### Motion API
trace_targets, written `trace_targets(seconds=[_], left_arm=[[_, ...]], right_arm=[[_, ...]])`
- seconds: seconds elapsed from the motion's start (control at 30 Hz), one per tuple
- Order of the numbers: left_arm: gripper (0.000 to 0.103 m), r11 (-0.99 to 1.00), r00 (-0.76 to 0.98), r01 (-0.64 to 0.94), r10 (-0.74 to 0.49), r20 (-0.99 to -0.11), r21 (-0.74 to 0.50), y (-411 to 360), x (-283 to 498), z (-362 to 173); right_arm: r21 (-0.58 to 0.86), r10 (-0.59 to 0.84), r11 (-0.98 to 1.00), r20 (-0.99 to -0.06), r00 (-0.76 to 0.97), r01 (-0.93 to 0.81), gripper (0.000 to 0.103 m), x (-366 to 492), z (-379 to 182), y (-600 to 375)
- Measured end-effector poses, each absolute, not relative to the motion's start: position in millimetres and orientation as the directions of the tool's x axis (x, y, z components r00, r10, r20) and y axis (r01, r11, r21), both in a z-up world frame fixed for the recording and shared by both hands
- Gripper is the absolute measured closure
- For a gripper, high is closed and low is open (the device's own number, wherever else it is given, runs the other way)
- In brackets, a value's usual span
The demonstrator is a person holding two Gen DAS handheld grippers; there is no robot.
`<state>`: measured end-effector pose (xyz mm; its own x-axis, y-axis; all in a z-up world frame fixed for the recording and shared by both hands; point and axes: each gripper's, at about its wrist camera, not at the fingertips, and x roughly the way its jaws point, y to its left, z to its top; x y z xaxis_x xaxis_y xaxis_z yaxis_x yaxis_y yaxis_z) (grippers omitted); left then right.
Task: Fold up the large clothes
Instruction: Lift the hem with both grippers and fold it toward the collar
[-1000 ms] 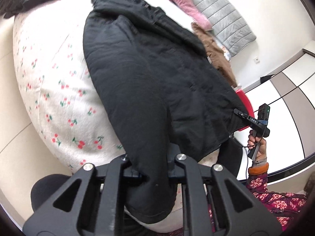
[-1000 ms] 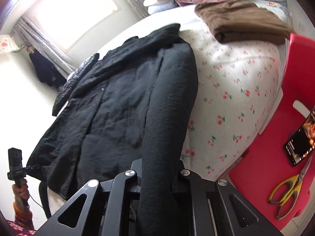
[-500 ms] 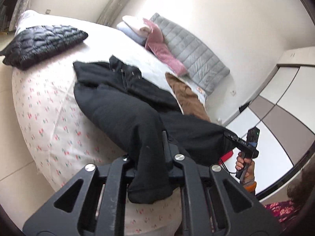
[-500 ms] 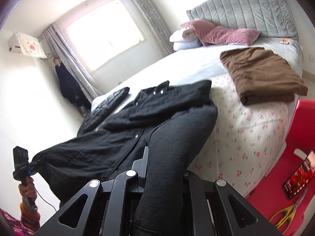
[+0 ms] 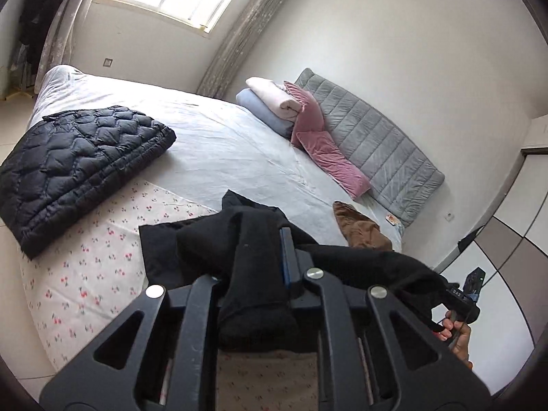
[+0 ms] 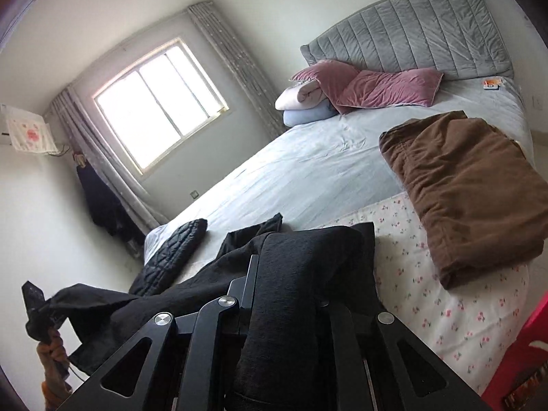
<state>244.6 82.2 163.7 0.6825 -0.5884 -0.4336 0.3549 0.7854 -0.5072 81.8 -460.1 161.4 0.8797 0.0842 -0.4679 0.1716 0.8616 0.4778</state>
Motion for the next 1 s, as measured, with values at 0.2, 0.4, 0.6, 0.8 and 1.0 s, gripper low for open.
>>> trace_targets(seconds=[0.2,0.4,0.6,0.8,1.0], left_arm=[[0.085,0.867,0.673,0.255,-0.477,-0.565,-0.429,43.1,349.9,103.8],[0.078,0.905,0.602,0.139,-0.399,-0.691,-0.402,25.1,418.1,14.9],[0.068,0.898,0.540,0.107,-0.413,-0.733,-0.426,21.8,429.5,-15.0],[0.034,0.875,0.532,0.225,-0.479,-0.698,-0.429,36.7,401.8,30.1],[0.018,0.906,0.573,0.314,-0.420,-0.703,-0.285,42.9,375.9,47.0]], right_arm=[[0.417,0.040,0.873,-0.582,0.812,0.255,0.088,190.2,102.3,-480.5],[0.395,0.041,0.852,-0.703,0.710,0.342,0.082,258.9,10.5,-503.5],[0.498,0.125,0.779,-0.718,0.685,0.380,0.074,270.2,-28.2,-530.7],[0.495,0.094,0.805,-0.650,0.754,0.327,0.048,230.6,36.0,-547.5],[0.300,0.058,0.919,-0.744,0.666,0.255,0.048,212.2,48.0,-521.4]])
